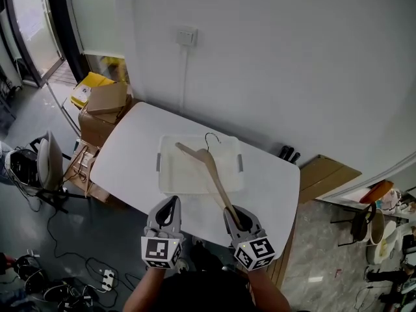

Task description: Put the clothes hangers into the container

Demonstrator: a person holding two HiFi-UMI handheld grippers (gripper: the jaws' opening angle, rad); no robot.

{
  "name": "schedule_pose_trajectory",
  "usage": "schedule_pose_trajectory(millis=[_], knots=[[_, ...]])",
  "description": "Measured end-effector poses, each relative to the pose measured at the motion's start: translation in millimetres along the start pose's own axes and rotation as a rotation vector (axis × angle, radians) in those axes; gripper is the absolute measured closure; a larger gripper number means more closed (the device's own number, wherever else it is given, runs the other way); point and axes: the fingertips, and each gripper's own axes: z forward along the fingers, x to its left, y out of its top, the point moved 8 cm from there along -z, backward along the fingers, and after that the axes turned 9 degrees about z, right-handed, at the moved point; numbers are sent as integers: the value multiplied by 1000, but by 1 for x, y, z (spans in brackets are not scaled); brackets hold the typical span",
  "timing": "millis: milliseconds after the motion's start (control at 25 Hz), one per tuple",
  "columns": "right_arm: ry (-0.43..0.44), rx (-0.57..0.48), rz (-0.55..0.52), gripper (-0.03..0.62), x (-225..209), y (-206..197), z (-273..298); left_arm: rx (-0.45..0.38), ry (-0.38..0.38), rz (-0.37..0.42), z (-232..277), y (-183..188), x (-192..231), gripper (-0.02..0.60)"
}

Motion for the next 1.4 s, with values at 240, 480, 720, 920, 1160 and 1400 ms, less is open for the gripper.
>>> schedule_pose_trajectory(millis=[240,480,720,920,1160,1400], knots=[[6,28,-1,534,-7,-2,12,12,1,-3,9,-2,4,575],[16,71,0,534,-16,-4,22,26,5,-5,18,-5,7,575],[29,120,-15,534,-22,-8,31,36,12,-5,23,-7,10,575],[36,146,-25,534,-27,-9,41,42,17,-7,27,-9,11,575],[44,175,-30,534,-34,-9,49,49,20,-9,33,-9,12,575],[45,210,-40,534,-40,-15,62,55,24,-11,40,-13,16,575]])
